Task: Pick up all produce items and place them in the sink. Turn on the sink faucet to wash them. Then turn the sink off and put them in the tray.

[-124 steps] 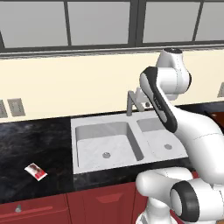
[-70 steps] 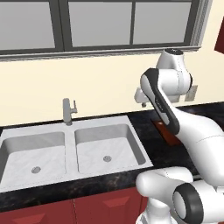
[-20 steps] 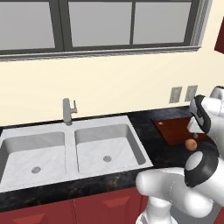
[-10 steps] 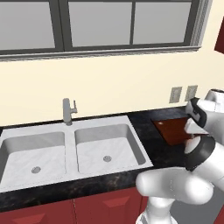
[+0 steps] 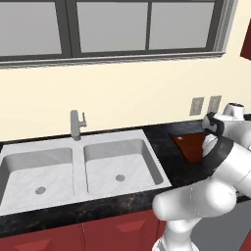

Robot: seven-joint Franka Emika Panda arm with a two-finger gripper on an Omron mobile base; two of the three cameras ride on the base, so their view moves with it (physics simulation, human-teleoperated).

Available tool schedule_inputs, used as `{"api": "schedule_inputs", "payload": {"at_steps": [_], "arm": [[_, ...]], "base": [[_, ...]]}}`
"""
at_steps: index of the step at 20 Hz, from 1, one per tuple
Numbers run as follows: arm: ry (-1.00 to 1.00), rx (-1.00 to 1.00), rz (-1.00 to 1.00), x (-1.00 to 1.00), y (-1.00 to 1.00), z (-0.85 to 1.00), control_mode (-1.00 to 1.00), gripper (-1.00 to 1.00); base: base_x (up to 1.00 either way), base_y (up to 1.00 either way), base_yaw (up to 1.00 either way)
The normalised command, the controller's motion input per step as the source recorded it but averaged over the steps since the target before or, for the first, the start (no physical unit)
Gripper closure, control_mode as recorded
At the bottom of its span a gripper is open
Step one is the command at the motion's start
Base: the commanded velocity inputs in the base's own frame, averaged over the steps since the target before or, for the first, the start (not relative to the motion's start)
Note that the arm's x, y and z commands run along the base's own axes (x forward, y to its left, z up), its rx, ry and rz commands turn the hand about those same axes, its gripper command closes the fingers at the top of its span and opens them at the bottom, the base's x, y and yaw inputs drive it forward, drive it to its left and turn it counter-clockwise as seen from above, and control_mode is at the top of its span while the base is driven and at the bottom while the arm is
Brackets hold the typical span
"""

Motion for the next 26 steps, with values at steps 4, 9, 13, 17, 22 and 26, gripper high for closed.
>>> {"api": "schedule_inputs", "payload": {"at_steps": [4,9,13,17,22,26], "arm": [[0.02,0.00,0.05,0.17,0.00,-0.26,-1.00,-1.00],[0.02,0.00,0.06,0.15,0.00,-0.27,-1.00,-1.00],[0.00,0.00,0.07,0.01,0.00,-0.16,-1.00,-1.00],[0.00,0.00,0.06,0.00,0.00,-0.14,-1.00,-1.00],[0.00,0.00,0.04,0.00,0.00,-0.18,-1.00,-1.00],[0.00,0.00,0.04,-0.02,0.01,-0.22,-1.00,-1.00]], "base": [[0.00,0.00,0.00],[0.00,0.00,0.00],[0.00,0.00,0.00],[0.00,0.00,0.00],[0.00,0.00,0.00],[0.00,0.00,0.00]]}}
